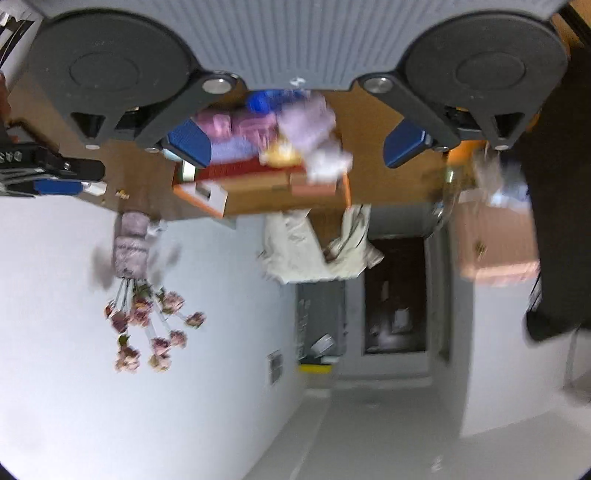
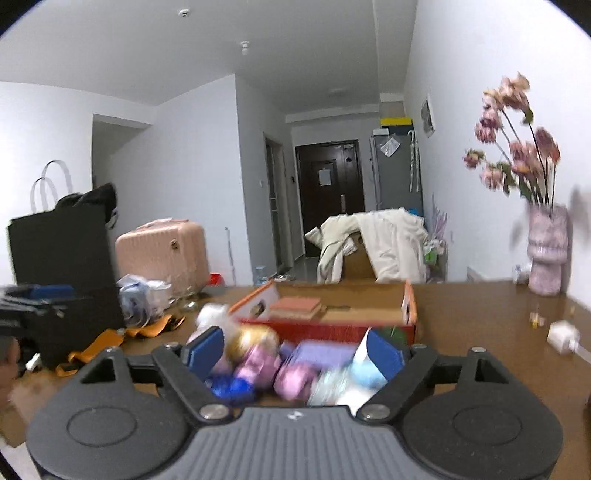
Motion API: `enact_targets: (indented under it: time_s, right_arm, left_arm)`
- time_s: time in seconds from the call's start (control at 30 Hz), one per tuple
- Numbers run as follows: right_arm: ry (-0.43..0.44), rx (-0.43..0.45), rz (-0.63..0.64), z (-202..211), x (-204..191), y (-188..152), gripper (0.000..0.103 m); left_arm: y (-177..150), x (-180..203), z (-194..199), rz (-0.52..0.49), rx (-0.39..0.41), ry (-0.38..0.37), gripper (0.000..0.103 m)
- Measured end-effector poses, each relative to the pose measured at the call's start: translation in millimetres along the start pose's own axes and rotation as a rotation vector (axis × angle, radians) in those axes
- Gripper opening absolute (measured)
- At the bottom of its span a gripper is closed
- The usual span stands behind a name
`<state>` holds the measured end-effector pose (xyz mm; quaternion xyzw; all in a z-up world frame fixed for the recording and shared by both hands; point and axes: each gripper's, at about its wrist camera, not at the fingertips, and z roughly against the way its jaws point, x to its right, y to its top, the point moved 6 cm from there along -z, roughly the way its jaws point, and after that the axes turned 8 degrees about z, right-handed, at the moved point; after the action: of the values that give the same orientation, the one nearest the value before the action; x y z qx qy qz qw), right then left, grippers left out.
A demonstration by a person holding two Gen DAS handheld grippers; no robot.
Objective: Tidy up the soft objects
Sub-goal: 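Move both grippers back over the pile toward the lavender towel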
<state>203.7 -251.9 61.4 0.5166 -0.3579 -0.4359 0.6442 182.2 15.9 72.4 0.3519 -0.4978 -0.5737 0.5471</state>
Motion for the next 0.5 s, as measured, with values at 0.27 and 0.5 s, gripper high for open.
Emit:
enact_targets:
  time_s: [0.27,0.5]
  right_arm:
    - [-0.068,-0.072,0.089,18.6,-37.3,-59.2,0.090]
    - [-0.129,-0.058,0.141,-1.1,-42.7,-52.7,0.103]
  left_arm:
    - [-53.7,5.0,3.2,-0.026,-0.095,0.063,0.102]
    - [-49.3,3.4,-35.8,0.001,-0.115,0.058,0.102]
